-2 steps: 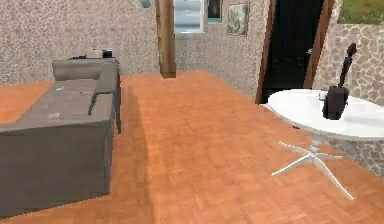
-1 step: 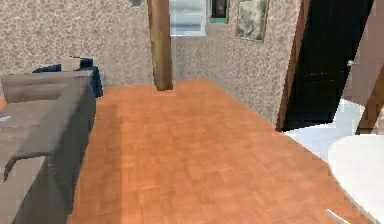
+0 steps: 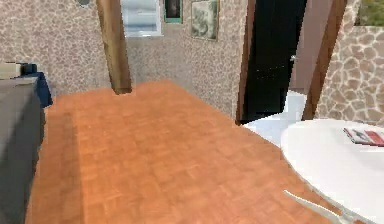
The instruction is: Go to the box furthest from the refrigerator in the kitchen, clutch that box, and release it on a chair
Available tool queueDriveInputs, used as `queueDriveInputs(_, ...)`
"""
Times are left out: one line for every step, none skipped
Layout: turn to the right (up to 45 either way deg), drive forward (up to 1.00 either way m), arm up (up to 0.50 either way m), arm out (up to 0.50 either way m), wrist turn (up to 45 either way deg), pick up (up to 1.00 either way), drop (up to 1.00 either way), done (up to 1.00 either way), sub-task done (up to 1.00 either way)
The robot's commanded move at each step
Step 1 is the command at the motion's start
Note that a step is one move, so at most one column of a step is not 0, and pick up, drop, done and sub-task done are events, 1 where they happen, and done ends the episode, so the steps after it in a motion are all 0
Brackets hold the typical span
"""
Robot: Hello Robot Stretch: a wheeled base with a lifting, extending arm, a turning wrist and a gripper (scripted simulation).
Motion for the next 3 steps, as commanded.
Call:
queueDriveInputs(0.0,0.25,0.00,0.00,0.0,0.00,0.00,0.00,0.00)
queueDriveInputs(-27.0,0.00,0.00,0.00,0.0,0.00,0.00,0.00,0.00)
queueDriveInputs(0.0,0.75,0.00,0.00,0.0,0.00,0.00,0.00,0.00)
